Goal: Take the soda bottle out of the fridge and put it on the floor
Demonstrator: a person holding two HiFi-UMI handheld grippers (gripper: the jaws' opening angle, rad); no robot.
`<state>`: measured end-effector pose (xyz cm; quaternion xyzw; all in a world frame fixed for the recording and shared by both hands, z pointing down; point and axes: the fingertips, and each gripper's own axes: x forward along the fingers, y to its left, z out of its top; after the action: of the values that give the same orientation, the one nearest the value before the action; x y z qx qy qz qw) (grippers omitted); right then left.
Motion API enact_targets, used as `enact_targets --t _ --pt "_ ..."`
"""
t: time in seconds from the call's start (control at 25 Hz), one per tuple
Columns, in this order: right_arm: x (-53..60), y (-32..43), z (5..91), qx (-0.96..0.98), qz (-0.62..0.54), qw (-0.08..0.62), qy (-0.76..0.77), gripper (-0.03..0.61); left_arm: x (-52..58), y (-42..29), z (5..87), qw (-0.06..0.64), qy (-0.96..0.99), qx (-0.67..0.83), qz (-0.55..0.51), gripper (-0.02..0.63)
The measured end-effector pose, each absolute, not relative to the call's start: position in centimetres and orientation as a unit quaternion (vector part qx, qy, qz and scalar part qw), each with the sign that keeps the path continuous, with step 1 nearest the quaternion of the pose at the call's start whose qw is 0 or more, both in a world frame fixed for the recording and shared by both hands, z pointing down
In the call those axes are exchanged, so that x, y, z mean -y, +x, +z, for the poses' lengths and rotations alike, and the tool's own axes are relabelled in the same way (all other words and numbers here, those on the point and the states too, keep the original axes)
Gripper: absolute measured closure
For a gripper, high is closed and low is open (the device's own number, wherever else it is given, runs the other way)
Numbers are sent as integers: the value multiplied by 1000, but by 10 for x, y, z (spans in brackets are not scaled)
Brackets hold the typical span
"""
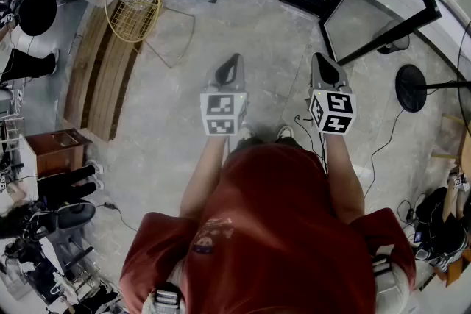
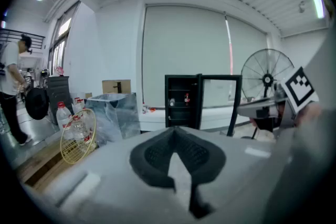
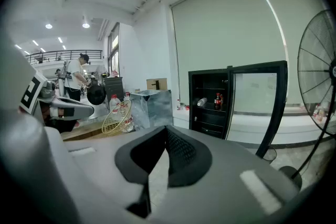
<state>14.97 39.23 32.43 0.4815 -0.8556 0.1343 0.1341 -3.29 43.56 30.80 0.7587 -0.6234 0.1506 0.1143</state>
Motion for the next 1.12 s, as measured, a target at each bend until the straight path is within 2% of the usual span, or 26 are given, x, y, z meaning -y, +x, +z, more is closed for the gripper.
enact_targets --t 0.56,1.12 --pt "-410 121 322 853 139 131 485 578 -454 -66 306 120 758 625 140 614" --pt "-423 35 328 857 136 148 474 577 -473 -153 318 130 748 637 132 614"
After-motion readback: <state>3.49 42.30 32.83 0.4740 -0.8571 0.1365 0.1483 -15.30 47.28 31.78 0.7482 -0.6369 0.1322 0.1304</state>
